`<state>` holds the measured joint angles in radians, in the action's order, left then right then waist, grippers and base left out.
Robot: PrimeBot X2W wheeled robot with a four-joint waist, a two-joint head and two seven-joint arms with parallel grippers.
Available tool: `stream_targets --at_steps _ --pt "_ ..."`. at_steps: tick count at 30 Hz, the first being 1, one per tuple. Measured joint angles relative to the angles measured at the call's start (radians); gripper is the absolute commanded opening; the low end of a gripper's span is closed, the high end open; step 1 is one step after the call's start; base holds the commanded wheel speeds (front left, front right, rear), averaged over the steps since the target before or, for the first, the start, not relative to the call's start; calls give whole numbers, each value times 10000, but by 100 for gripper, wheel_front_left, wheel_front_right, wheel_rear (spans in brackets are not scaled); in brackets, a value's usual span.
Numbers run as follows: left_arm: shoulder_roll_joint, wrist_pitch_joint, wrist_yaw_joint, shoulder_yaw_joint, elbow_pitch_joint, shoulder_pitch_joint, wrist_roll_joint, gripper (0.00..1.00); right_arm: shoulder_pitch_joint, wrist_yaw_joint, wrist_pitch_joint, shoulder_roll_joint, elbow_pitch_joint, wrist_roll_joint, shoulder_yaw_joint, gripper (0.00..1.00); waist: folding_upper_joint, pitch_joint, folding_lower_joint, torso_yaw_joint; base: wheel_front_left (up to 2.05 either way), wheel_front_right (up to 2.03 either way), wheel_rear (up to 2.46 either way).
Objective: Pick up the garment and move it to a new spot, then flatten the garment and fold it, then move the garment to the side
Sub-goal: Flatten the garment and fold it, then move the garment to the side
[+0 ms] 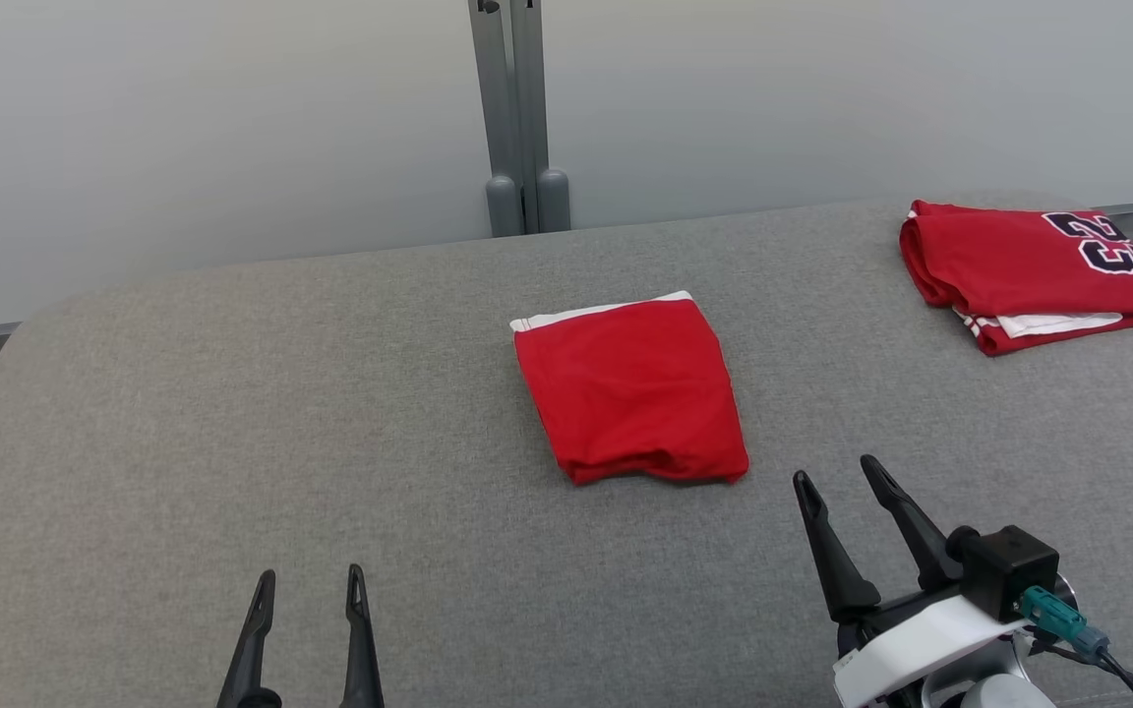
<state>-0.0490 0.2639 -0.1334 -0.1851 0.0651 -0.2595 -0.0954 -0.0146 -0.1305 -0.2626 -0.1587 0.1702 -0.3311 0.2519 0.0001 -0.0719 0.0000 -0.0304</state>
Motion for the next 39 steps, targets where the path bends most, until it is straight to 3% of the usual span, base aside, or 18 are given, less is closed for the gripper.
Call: stream_targets --at_steps 39 --pt "0 0 15 -217 282 360 554 100 -165 0 0 324 180 -77 -343 100 0 626 0 462 0 0 0"
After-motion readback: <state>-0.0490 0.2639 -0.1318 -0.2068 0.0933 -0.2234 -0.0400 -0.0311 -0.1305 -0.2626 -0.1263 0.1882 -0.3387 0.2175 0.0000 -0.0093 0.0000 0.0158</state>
